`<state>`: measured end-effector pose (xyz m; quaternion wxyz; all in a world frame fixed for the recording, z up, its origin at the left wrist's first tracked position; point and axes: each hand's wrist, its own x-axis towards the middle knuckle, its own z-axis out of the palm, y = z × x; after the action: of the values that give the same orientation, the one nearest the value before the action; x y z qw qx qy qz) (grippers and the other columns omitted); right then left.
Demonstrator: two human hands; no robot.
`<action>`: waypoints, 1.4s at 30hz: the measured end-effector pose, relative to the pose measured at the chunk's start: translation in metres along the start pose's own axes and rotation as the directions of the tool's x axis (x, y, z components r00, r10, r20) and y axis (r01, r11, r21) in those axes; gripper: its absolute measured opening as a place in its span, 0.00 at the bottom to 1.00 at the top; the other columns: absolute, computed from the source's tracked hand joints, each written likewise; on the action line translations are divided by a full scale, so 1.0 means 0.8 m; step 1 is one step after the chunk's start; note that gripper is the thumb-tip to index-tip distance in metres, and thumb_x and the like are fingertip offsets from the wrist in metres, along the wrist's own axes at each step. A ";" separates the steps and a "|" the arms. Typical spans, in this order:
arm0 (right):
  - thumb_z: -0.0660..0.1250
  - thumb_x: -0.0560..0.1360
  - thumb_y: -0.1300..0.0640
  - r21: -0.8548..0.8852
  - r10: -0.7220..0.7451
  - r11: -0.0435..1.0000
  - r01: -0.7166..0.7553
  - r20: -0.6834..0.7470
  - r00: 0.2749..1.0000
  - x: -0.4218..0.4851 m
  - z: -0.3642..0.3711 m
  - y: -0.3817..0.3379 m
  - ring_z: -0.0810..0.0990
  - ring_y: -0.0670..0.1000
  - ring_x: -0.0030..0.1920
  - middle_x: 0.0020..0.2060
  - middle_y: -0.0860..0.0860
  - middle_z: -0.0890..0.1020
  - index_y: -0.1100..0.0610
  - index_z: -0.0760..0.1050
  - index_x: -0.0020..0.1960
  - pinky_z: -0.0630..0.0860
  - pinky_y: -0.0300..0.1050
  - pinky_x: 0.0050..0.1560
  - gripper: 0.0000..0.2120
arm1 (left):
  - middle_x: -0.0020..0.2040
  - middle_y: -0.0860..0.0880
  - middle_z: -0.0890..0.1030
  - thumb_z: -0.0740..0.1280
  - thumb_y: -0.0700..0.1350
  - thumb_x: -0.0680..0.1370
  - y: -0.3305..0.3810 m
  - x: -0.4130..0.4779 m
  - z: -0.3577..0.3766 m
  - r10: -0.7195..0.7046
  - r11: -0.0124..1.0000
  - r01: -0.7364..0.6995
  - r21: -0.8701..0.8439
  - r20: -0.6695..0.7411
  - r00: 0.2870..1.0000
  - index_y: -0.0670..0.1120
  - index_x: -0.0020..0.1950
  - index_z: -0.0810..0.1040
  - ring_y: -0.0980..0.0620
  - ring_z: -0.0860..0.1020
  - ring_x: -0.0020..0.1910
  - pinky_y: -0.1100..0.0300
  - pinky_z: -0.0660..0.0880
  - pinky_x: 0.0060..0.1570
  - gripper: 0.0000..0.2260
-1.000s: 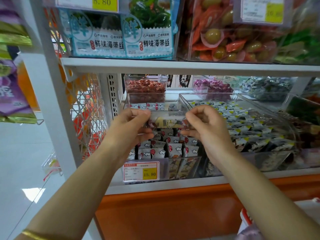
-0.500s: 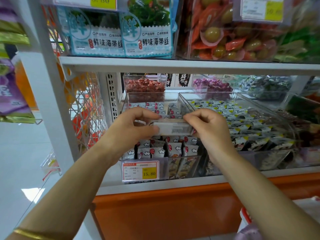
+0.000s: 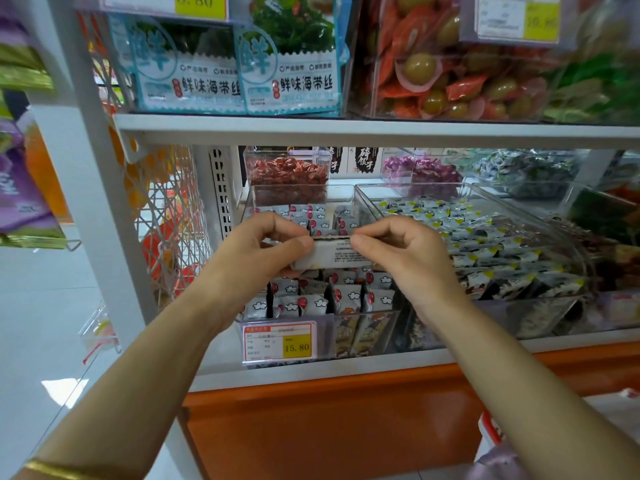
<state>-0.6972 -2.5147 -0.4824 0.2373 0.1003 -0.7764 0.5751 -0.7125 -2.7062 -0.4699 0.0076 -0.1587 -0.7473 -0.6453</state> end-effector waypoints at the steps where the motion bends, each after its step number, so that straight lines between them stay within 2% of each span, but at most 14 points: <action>1: 0.72 0.70 0.58 -0.015 -0.003 1.000 0.002 -0.022 1.000 0.000 0.002 0.001 0.79 0.41 0.35 0.33 0.46 0.82 0.53 0.80 0.38 0.74 0.31 0.36 0.03 | 0.46 0.47 0.80 0.70 0.44 0.73 0.000 0.000 0.000 0.008 0.999 -0.008 0.034 0.005 1.000 0.47 0.44 0.79 0.50 0.80 0.42 0.58 0.78 0.48 0.02; 6: 0.71 0.72 0.57 -0.066 -0.013 0.998 0.008 -0.071 0.997 0.000 0.007 0.003 0.78 0.50 0.34 0.33 0.58 0.81 0.63 0.79 0.37 0.73 0.39 0.37 0.09 | 0.42 0.46 0.79 0.70 0.43 0.73 -0.002 0.001 0.007 -0.013 0.997 0.015 0.069 -0.033 0.999 0.47 0.41 0.78 0.51 0.79 0.39 0.60 0.78 0.41 0.03; 11: 0.70 0.72 0.57 -0.075 -0.025 0.997 0.023 -0.023 0.999 -0.004 0.009 -0.001 0.78 0.41 0.33 0.33 0.51 0.82 0.56 0.80 0.37 0.73 0.30 0.35 0.06 | 0.36 0.46 0.77 0.67 0.42 0.76 -0.004 0.005 0.007 -0.002 0.998 0.009 0.056 -0.126 0.992 0.42 0.37 0.76 0.53 0.75 0.34 0.65 0.76 0.32 0.08; 14: 0.70 0.73 0.57 -0.056 0.000 0.998 -0.001 -0.031 1.000 -0.004 0.008 0.000 0.78 0.39 0.33 0.33 0.48 0.82 0.56 0.81 0.38 0.72 0.29 0.35 0.05 | 0.38 0.46 0.79 0.67 0.43 0.76 -0.005 0.005 0.006 -0.002 0.999 0.009 0.053 -0.127 0.992 0.44 0.37 0.78 0.51 0.78 0.36 0.63 0.79 0.36 0.08; 17: 0.69 0.73 0.55 -0.061 0.047 0.997 -0.055 -0.117 0.992 0.000 0.007 0.005 0.79 0.45 0.35 0.34 0.55 0.82 0.59 0.81 0.39 0.75 0.36 0.37 0.08 | 0.43 0.50 0.81 0.68 0.46 0.74 -0.003 0.001 0.005 0.023 0.999 -0.022 0.044 -0.024 0.999 0.47 0.45 0.81 0.54 0.81 0.40 0.64 0.79 0.41 0.04; 19: 0.68 0.74 0.55 -0.012 0.106 0.994 -0.109 -0.158 0.982 0.002 0.007 0.007 0.82 0.56 0.41 0.37 0.61 0.82 0.63 0.80 0.40 0.80 0.48 0.44 0.12 | 0.48 0.54 0.81 0.71 0.49 0.71 -0.007 0.001 0.003 0.050 0.980 -0.057 0.191 0.041 0.998 0.52 0.55 0.79 0.57 0.81 0.44 0.64 0.78 0.45 0.13; 23: 0.70 0.70 0.55 0.339 0.163 0.925 -0.173 0.060 0.985 0.000 0.007 0.001 0.84 0.51 0.44 0.42 0.51 0.83 0.54 0.80 0.49 0.82 0.42 0.43 0.09 | 0.38 0.51 0.83 0.67 0.45 0.76 -0.011 0.003 0.005 0.114 0.965 -0.095 0.245 -0.063 0.992 0.50 0.46 0.80 0.56 0.82 0.37 0.67 0.78 0.38 0.03; 26: 0.69 0.73 0.60 0.162 0.068 0.983 -0.087 0.119 0.991 -0.003 0.009 0.001 0.83 0.44 0.39 0.42 0.45 0.80 0.49 0.73 0.61 0.80 0.36 0.41 0.18 | 0.32 0.50 0.81 0.63 0.45 0.79 -0.016 0.006 0.009 0.076 0.980 -0.056 0.192 -0.099 0.992 0.47 0.43 0.79 0.55 0.81 0.31 0.63 0.80 0.35 0.07; 29: 0.67 0.75 0.61 0.101 0.068 0.993 -0.061 -0.068 0.995 0.010 0.004 -0.001 0.82 0.44 0.33 0.42 0.50 0.81 0.53 0.77 0.52 0.80 0.40 0.33 0.07 | 0.44 0.47 0.82 0.61 0.46 0.79 -0.016 0.012 0.015 0.054 0.988 -0.041 0.150 -0.088 0.995 0.43 0.58 0.77 0.56 0.81 0.35 0.63 0.80 0.34 0.11; 32: 0.69 0.74 0.61 0.205 0.154 0.974 -0.092 -0.307 0.939 0.032 -0.009 0.002 0.81 0.45 0.29 0.40 0.51 0.80 0.58 0.75 0.48 0.81 0.40 0.33 0.05 | 0.53 0.48 0.80 0.61 0.47 0.80 -0.017 0.029 0.009 0.106 0.967 -0.049 0.248 -0.223 0.969 0.46 0.70 0.67 0.56 0.81 0.41 0.67 0.77 0.36 0.19; 34: 0.69 0.73 0.62 0.236 0.194 0.965 -0.116 -0.337 0.921 0.040 -0.013 0.009 0.81 0.45 0.27 0.41 0.51 0.79 0.59 0.74 0.49 0.81 0.41 0.35 0.07 | 0.62 0.46 0.77 0.60 0.44 0.80 -0.019 0.041 0.007 0.155 0.917 -0.048 0.396 -0.243 0.957 0.45 0.71 0.66 0.53 0.80 0.46 0.62 0.77 0.42 0.19; 37: 0.70 0.73 0.62 0.240 0.204 0.962 -0.128 -0.325 0.923 0.042 -0.011 0.019 0.80 0.45 0.27 0.41 0.51 0.79 0.58 0.73 0.48 0.81 0.41 0.37 0.07 | 0.65 0.42 0.73 0.60 0.42 0.80 -0.033 0.066 0.015 0.151 0.725 -0.042 0.687 -0.100 0.984 0.43 0.69 0.69 0.46 0.75 0.57 0.56 0.73 0.54 0.17; 39: 0.70 0.73 0.61 0.232 0.189 0.966 -0.115 -0.329 0.925 0.043 -0.009 0.024 0.80 0.44 0.28 0.42 0.49 0.78 0.57 0.72 0.47 0.80 0.42 0.38 0.06 | 0.63 0.40 0.73 0.58 0.43 0.79 -0.042 0.086 0.025 0.069 0.576 -0.079 0.813 0.048 0.996 0.39 0.62 0.71 0.40 0.68 0.65 0.48 0.66 0.63 0.13; 42: 0.69 0.74 0.59 0.145 0.125 0.986 -0.080 -0.335 0.934 0.043 -0.005 0.028 0.79 0.41 0.27 0.39 0.44 0.77 0.51 0.71 0.44 0.78 0.36 0.34 0.07 | 0.70 0.44 0.66 0.49 0.51 0.81 -0.051 0.110 0.033 -0.131 0.348 -0.101 0.932 0.155 0.979 0.42 0.62 0.69 0.46 0.57 0.73 0.37 0.53 0.69 0.18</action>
<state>-0.7356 -2.4994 -0.4838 0.3315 -0.0271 -0.6886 0.6443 -0.8010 -2.6657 -0.4944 0.0150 -0.1837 -0.9793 -0.0832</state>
